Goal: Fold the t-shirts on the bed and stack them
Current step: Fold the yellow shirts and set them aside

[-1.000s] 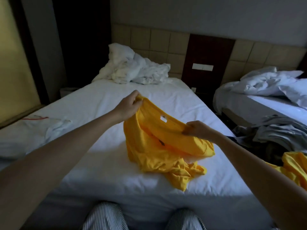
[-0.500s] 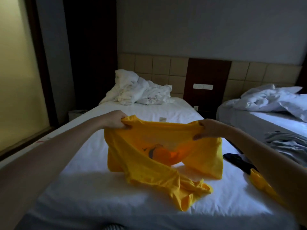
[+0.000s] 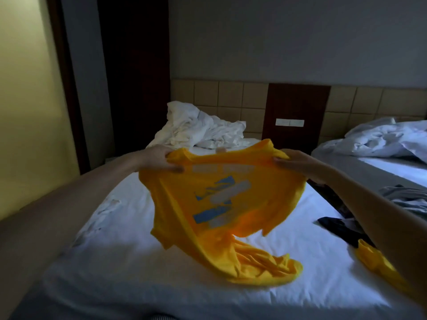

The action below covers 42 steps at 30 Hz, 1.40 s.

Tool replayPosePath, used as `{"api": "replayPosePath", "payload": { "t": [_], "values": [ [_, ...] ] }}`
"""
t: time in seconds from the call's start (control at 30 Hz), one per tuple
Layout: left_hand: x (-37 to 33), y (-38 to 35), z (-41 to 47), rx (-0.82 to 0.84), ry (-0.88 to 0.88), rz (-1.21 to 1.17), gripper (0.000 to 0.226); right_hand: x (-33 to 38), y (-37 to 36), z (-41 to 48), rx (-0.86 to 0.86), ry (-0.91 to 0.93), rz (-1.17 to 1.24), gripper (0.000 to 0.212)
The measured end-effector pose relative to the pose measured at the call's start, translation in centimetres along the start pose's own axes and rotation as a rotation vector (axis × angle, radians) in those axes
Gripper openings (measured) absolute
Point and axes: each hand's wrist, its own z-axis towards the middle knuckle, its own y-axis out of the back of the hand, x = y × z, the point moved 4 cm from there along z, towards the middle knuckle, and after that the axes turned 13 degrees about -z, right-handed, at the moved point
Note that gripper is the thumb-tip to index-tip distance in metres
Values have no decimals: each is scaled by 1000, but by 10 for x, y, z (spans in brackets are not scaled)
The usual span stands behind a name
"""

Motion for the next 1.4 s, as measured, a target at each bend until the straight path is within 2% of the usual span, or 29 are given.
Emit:
{"api": "replayPosePath", "payload": {
  "t": [0.03, 0.07, 0.1, 0.13, 0.17, 0.2, 0.27, 0.33, 0.4, 0.43, 0.5, 0.57, 0.6, 0.63, 0.67, 0.73, 0.77, 0.8, 0.83, 0.9, 1.03, 1.13, 1.2, 1.23, 1.27, 1.3, 1.37, 1.4],
  "values": [
    [0, -2, 3, 43, 7, 228, 54, 4, 1, 1, 57, 4, -280, 45],
    [0, -4, 6, 47, 10, 446, 42, 8, 1, 1, 90, 1, -609, 55],
    [-2, -4, 10, 3, 16, 600, 33, 12, 0, 2, 75, 6, -916, 58],
    [-6, -3, 13, -78, 22, 662, 30, 16, 1, 5, 15, 13, -1123, 55],
    [-10, -1, 14, -164, 17, 662, 30, 21, 3, 7, -64, 10, -1190, 47],
    [-11, 1, 18, -230, -1, 605, 30, 23, 7, 11, -143, -4, -1155, 39],
    [-8, 10, 25, -312, 2, 317, 29, 21, 15, 20, -236, -42, -915, 24],
    [-6, 18, 29, -354, 4, -6, 24, 17, 23, 30, -230, -25, -552, 15],
    [-10, 23, 30, -385, 7, -230, 15, 22, 28, 30, -203, 27, -167, 16],
    [-14, 25, 30, -374, -5, -257, 16, 24, 31, 27, -187, 44, -20, 19],
    [-29, 29, 27, -299, -72, -104, 26, 27, 43, 24, -191, 47, 65, 20],
    [-40, 36, 25, -215, -117, 94, 34, 29, 54, 23, -172, 51, 18, 14],
    [-43, 40, 23, -158, -103, 171, 48, 30, 59, 22, -137, 56, -76, 12],
    [-44, 42, 23, -105, -70, 277, 60, 32, 61, 19, -93, 57, -251, 18],
    [-42, 43, 23, -71, -13, 434, 63, 33, 62, 18, -35, 43, -453, 32],
    [-42, 39, 25, -109, 6, 727, 45, 33, 57, 15, 39, -4, -822, 53],
    [-43, 35, 27, -165, -14, 765, 36, 33, 54, 15, 32, -20, -960, 56],
    [-45, 30, 26, -223, -43, 707, 33, 33, 53, 16, -12, -24, -1027, 53],
    [-44, 28, 28, -262, -42, 594, 31, 31, 53, 18, -73, -26, -1017, 48],
    [-35, 29, 31, -276, -27, 277, 30, 25, 54, 22, -156, -28, -824, 35],
    [-29, 30, 26, -275, -43, -210, 28, 22, 48, 21, -103, -3, -311, 22],
    [-30, 28, 19, -223, -93, -254, 24, 21, 43, 12, -47, 7, -108, 21],
    [-29, 26, 12, -108, -70, -130, 35, 21, 43, 8, -22, 27, -126, 21],
    [-27, 25, 9, -45, -26, -8, 54, 21, 41, 7, 13, 32, -209, 24],
    [-23, 22, 8, 7, 31, 165, 72, 21, 37, 6, 69, 31, -334, 32],
    [-19, 18, 8, 36, 71, 378, 78, 21, 31, 5, 131, 28, -489, 42],
    [-15, 8, 12, -12, 55, 734, 50, 22, 18, 8, 161, 38, -826, 53],
    [-15, 5, 14, -85, 24, 788, 36, 21, 15, 10, 103, 41, -962, 51]
  ]
}}
